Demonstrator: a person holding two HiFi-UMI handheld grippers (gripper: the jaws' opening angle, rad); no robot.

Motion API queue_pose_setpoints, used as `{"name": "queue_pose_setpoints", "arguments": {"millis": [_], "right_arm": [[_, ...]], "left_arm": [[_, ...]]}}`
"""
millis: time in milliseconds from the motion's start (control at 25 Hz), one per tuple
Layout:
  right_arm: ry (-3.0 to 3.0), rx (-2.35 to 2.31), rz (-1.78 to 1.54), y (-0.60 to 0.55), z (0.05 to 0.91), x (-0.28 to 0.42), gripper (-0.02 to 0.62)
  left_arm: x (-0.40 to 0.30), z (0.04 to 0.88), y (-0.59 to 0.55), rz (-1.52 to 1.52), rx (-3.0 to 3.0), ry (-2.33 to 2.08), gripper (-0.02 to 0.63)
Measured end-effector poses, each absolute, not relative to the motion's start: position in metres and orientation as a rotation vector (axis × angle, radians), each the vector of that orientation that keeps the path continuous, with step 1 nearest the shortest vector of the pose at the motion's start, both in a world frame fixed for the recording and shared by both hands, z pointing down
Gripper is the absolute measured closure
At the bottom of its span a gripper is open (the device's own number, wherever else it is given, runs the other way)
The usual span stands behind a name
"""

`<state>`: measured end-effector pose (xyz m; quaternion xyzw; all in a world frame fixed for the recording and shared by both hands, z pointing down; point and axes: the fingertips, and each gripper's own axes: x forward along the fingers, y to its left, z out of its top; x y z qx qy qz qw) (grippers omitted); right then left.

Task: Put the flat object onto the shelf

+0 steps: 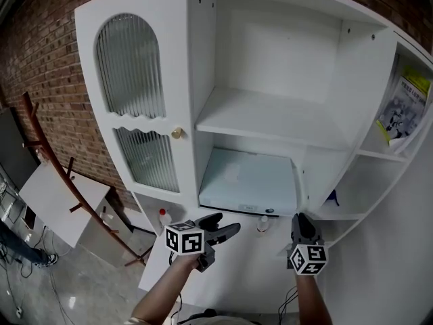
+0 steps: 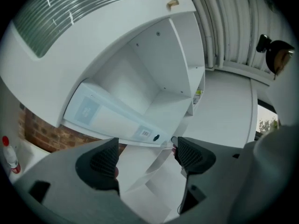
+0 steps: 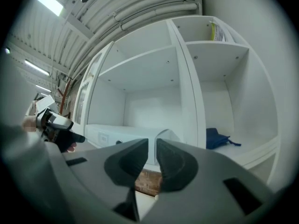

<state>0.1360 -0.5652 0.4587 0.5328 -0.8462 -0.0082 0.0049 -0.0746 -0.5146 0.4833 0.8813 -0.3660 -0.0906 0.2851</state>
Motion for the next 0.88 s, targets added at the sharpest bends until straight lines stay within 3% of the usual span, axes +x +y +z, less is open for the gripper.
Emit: {"name": "queue_pose_setpoints", "arguments": {"millis": [360, 480, 880], "right_arm": [[-2.756, 1.484, -0.056, -0.517, 0.445, 0.131, 0.545], [-2.794, 1.417, -0.072, -0.496, 0.444, 0.13, 0.549], [-2.83, 1.319, -0.009, -0.437, 0.459, 0.155, 0.554]], "left_arm": [[-0.074, 0.482, -0.483, -0.192, 2.423, -1.16, 0.241], [-0.073, 0.478, -0.472, -0.213, 2.425, -1.223, 0.339], [-0.065, 0.478, -0.42, -0.205, 2.406, -1.446, 0.495]]}}
